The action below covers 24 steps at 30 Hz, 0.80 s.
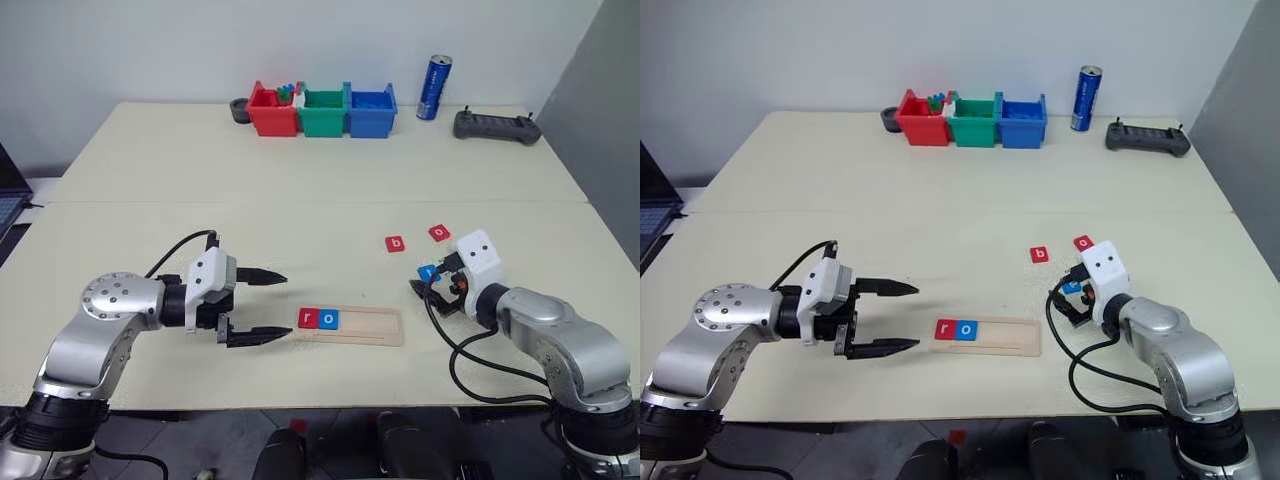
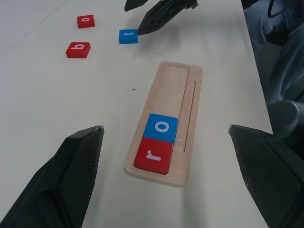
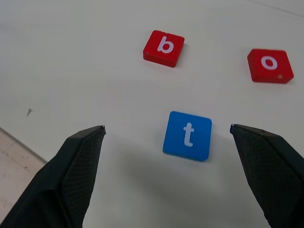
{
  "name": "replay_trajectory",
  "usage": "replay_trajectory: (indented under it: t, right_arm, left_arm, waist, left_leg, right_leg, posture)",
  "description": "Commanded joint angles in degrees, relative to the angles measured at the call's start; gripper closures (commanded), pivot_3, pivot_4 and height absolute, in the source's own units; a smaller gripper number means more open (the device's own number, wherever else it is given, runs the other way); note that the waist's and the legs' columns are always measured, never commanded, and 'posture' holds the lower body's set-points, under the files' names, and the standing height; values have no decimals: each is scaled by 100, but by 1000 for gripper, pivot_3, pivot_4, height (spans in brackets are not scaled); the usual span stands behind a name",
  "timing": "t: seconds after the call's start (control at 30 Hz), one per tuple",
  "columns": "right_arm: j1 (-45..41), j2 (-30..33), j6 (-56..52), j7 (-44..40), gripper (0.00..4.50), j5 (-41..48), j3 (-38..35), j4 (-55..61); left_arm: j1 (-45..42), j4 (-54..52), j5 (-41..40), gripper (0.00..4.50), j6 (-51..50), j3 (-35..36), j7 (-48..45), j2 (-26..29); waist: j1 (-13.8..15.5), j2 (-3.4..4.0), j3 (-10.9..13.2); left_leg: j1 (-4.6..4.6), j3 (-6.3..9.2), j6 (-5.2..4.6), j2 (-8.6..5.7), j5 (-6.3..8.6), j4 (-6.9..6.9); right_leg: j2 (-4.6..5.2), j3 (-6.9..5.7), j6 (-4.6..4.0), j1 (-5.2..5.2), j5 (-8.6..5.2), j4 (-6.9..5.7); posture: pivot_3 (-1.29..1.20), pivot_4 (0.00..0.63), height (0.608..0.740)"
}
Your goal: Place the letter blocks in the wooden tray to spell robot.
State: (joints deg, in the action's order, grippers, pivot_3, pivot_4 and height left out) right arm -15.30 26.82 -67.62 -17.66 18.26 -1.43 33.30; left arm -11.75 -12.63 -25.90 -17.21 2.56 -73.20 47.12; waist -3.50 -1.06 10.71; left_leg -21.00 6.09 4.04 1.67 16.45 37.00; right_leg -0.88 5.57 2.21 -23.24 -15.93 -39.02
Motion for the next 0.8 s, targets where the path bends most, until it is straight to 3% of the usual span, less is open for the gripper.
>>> replay_trajectory:
  t: [0.03, 0.8]
  right_arm:
    - [-25, -153, -68, 204, 0, 13, -287, 263]
    - [-311, -93, 80, 219, 0, 73, -390, 187]
  left_arm:
    - [42, -3, 9, 40, 188, 19, -15, -2]
    - [219, 207, 116, 40, 687, 42, 114, -123]
  waist:
    - [-2, 0, 0]
    - [9, 0, 0]
  left_leg:
    - [0, 0, 0, 0, 0, 0]
    - [-2, 0, 0, 0, 0, -1]
  right_leg:
    - [0, 0, 0, 0, 0, 0]
    - [1, 0, 0, 0, -1, 3]
  posture:
    - [0, 150, 740]
    - [0, 150, 740]
